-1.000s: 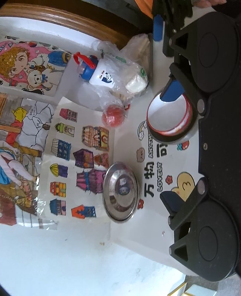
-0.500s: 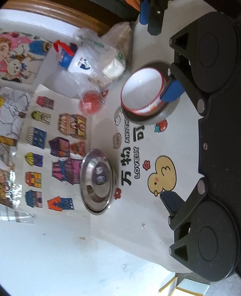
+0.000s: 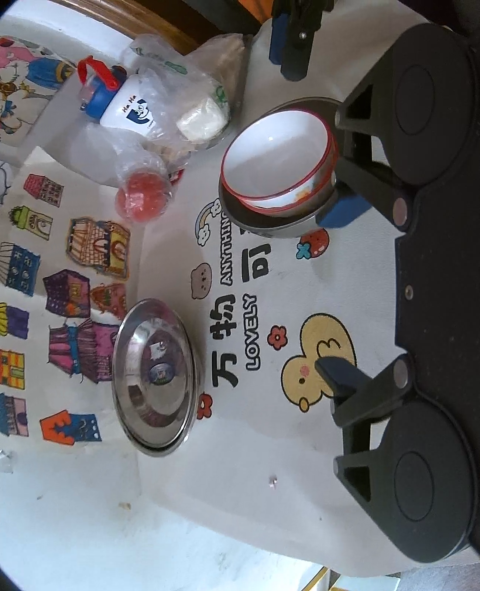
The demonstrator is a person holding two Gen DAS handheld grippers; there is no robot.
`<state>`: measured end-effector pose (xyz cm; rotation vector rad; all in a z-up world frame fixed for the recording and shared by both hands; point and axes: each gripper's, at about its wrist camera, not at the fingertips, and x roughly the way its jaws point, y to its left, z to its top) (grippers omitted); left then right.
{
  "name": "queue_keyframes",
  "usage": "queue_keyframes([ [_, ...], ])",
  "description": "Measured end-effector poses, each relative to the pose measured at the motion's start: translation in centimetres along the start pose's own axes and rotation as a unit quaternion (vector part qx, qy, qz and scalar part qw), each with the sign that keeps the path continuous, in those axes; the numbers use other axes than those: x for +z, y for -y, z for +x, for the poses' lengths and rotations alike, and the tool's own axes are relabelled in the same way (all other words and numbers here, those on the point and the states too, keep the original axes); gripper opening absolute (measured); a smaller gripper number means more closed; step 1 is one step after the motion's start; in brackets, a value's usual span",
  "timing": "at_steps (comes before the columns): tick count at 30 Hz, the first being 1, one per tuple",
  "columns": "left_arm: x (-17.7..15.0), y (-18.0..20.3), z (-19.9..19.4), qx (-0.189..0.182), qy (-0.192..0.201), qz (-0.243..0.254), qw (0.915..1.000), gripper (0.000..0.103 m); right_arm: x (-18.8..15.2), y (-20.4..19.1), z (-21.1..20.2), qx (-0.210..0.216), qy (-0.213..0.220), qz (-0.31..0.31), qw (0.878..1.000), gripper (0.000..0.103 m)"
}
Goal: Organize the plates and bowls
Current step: 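Move both tools to the rim of the steel bowl, then close both tools on the steel bowl rim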
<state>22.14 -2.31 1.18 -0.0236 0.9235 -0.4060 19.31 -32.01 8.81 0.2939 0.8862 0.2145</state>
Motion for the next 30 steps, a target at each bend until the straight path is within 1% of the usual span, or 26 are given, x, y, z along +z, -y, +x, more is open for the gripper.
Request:
queue_keyframes([
  [6, 0.7, 0.2, 0.7, -0.003, -0.015, 0.007, 0.9999, 0.061, 0.4, 0.2, 1.2, 0.001, -0.017, 0.003, 1.000, 0.077],
  [8, 1.0, 0.4, 1.0, -0.005, -0.020, 0.009, 0.9997, 0.054, 0.4, 0.1, 1.6, 0.001, -0.025, 0.001, 1.000, 0.068],
  [9, 1.1, 0.5, 1.2, -0.004, -0.023, 0.010, 0.9997, 0.052, 0.4, 0.0, 1.9, 0.002, -0.030, 0.000, 1.000, 0.066],
  [11, 1.3, 0.7, 1.6, -0.006, -0.033, 0.013, 0.9994, 0.043, 0.5, -0.1, 2.2, 0.004, -0.035, 0.000, 0.999, 0.063],
  [12, 1.3, 0.8, 1.8, -0.008, -0.037, 0.013, 0.9992, 0.041, 0.5, -0.2, 2.3, 0.005, -0.037, -0.002, 0.999, 0.061],
  [13, 1.4, 0.9, 2.0, -0.010, -0.041, 0.013, 0.9990, 0.038, 0.6, -0.3, 2.4, 0.006, -0.038, -0.003, 0.999, 0.058],
  [15, 1.5, 1.0, 2.3, -0.015, -0.046, 0.013, 0.9987, 0.035, 0.7, -0.5, 2.6, 0.010, -0.044, -0.005, 0.999, 0.054],
  [17, 1.6, 1.1, 2.5, -0.019, -0.051, 0.013, 0.9984, 0.026, 0.8, -0.7, 2.8, 0.014, -0.048, -0.005, 0.999, 0.048],
  [19, 1.7, 1.2, 2.7, -0.024, -0.055, 0.012, 0.9981, 0.023, 0.9, -0.8, 3.0, 0.018, -0.051, -0.004, 0.999, 0.044],
  [20, 1.7, 1.2, 2.8, -0.026, -0.057, 0.011, 0.9980, 0.018, 0.9, -0.8, 3.0, 0.019, -0.053, -0.004, 0.998, 0.042],
  [24, 2.0, 1.2, 3.2, -0.035, -0.063, 0.003, 0.9974, 0.014, 1.2, -0.9, 3.1, 0.023, -0.055, -0.004, 0.998, 0.034],
  [26, 2.1, 1.1, 3.3, -0.041, -0.065, 0.000, 0.9970, 0.010, 1.3, -0.9, 3.2, 0.025, -0.056, -0.001, 0.998, 0.032],
  [28, 2.2, 1.2, 3.5, -0.043, -0.066, -0.002, 0.9969, 0.006, 1.4, -1.0, 3.2, 0.024, -0.056, -0.001, 0.998, 0.031],
  [30, 2.3, 1.2, 3.6, -0.044, -0.066, -0.004, 0.9968, 0.005, 1.5, -1.0, 3.3, 0.023, -0.056, -0.001, 0.998, 0.031],
])
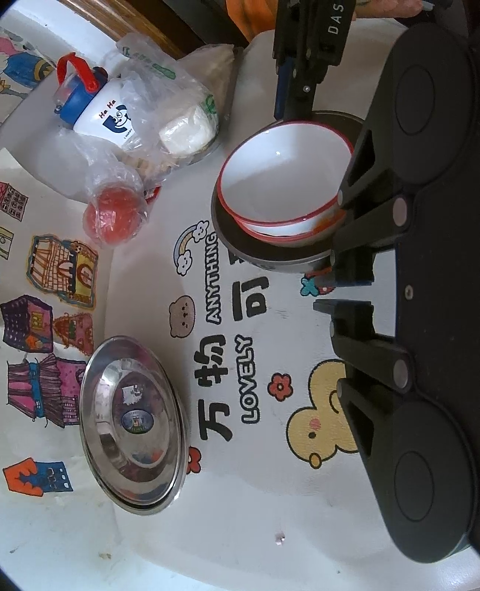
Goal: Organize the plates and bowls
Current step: 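Close both tools on the steel bowl rim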
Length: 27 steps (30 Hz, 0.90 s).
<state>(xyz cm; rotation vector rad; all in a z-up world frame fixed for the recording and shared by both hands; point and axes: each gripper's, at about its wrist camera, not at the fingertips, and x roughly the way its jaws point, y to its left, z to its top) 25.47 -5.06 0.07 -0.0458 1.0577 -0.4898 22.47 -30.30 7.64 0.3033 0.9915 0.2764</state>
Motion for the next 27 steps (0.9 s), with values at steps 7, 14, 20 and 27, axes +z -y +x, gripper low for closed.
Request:
queue_keyframes([
  [7, 0.3, -0.4, -1.0, -0.004, 0.010, -0.007, 0.9999, 0.015, 0.0, 0.0, 0.0, 0.001, -0.001, 0.004, 1.000, 0.033],
  [14, 0.3, -1.0, -2.6, -0.006, 0.026, -0.013, 0.9996, 0.026, 0.0, 0.1, 0.0, 0.002, -0.001, 0.006, 1.000, 0.033],
  [20, 0.6, -0.8, -3.7, -0.015, 0.036, -0.013, 0.9991, 0.032, 0.0, 0.1, 0.0, 0.003, -0.002, 0.007, 1.000, 0.033],
  [27, 1.0, 0.0, -3.5, -0.017, 0.033, -0.003, 0.9993, 0.036, -0.1, 0.0, 0.0, 0.002, -0.001, 0.007, 1.000, 0.033],
])
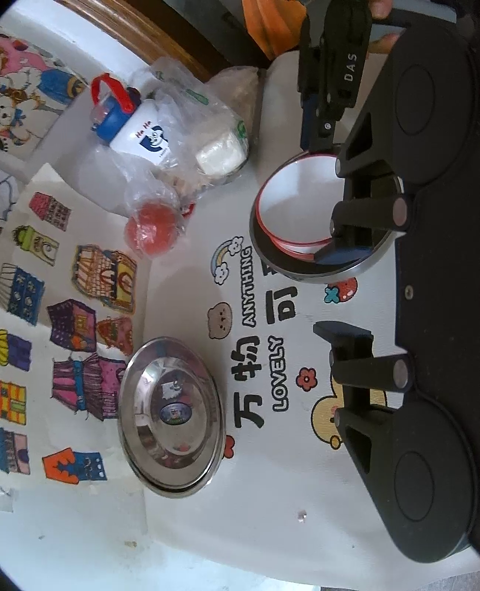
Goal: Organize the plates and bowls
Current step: 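Close both tools on the steel bowl rim, then lift the steel bowl with nested white bowls and carry it over the steel plates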
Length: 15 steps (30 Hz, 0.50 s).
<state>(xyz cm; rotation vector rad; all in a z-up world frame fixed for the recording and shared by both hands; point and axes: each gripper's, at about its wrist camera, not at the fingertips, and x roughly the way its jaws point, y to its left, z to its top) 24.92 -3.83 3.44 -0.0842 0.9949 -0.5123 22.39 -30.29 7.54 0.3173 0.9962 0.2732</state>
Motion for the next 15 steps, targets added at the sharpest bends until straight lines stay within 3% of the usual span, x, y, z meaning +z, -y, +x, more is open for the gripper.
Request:
queue_keyframes([
  [6, 0.0, -0.1, 1.7, -0.011, -0.021, -0.008, 0.9997, 0.028, 0.0, 0.0, 0.0, 0.004, -0.002, 0.005, 1.000, 0.033],
  [10, 0.0, 0.2, 2.2, -0.020, -0.027, -0.008, 0.9994, 0.015, 0.0, 0.1, 0.0, 0.012, -0.004, 0.012, 1.000, 0.025],
  [15, -0.2, 0.2, 2.2, -0.022, -0.022, -0.007, 0.9995, 0.013, 0.1, 0.2, 0.1, 0.029, -0.009, 0.026, 0.999, 0.014],
])
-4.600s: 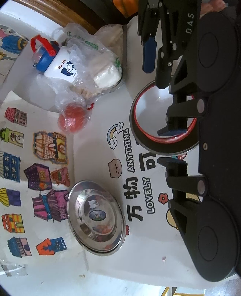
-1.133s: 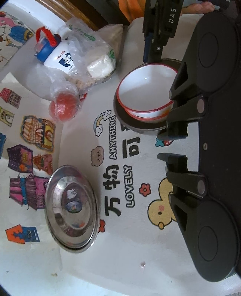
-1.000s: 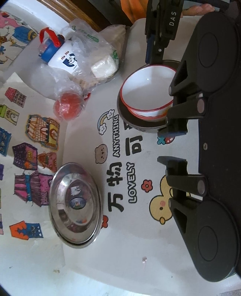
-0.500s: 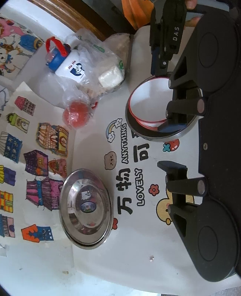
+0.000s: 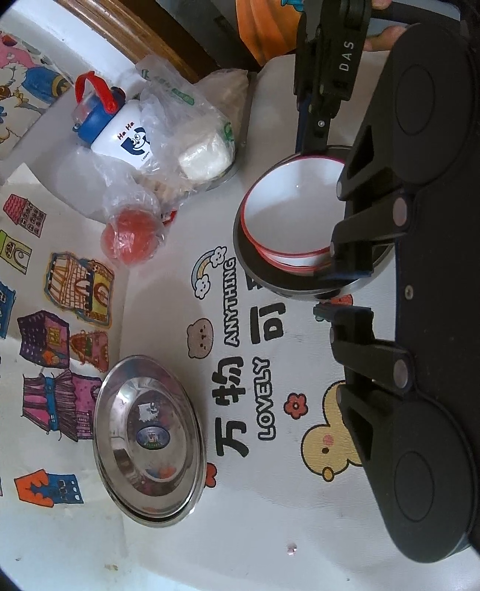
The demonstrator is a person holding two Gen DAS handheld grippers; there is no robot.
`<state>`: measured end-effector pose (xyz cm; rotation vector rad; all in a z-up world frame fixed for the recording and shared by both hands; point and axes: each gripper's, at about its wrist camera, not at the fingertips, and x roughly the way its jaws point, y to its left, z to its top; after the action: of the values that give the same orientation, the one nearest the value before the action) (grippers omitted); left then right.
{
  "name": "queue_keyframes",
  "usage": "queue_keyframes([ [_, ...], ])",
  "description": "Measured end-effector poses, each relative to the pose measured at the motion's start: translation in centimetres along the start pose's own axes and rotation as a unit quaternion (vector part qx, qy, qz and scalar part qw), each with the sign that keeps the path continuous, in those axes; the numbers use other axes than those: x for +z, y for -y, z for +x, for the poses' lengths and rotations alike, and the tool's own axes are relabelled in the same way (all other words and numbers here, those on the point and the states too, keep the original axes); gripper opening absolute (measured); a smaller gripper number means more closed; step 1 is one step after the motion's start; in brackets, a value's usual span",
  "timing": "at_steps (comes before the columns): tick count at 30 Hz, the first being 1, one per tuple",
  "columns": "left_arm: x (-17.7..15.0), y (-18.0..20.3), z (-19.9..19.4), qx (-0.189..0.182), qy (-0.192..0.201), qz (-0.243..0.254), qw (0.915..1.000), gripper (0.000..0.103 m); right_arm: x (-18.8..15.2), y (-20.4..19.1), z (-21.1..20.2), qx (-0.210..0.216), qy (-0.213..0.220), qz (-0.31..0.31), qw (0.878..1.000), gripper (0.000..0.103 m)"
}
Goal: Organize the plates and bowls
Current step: 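Lift the steel bowl with nested white bowls and carry it over the steel plates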
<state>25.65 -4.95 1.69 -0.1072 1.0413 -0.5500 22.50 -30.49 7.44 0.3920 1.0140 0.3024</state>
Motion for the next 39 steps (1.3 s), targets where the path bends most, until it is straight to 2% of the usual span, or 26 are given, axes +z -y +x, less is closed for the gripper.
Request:
queue_keyframes([
  [10, -0.3, 1.2, -0.2, 0.031, 0.016, 0.013, 0.9993, 0.009, -0.1, -1.1, 0.1, -0.028, 0.004, -0.012, 1.000, 0.012],
  [26, 1.1, 0.2, -0.6, 0.052, 0.021, -0.016, 0.9983, 0.007, 1.9, -1.4, 1.6, -0.012, -0.023, 0.013, 1.000, 0.010],
  [39, 2.5, -2.4, -1.1, 0.064, 0.031, -0.050, 0.9962, 0.007, 5.0, -3.7, 3.3, -0.007, -0.030, 0.002, 1.000, 0.010],
])
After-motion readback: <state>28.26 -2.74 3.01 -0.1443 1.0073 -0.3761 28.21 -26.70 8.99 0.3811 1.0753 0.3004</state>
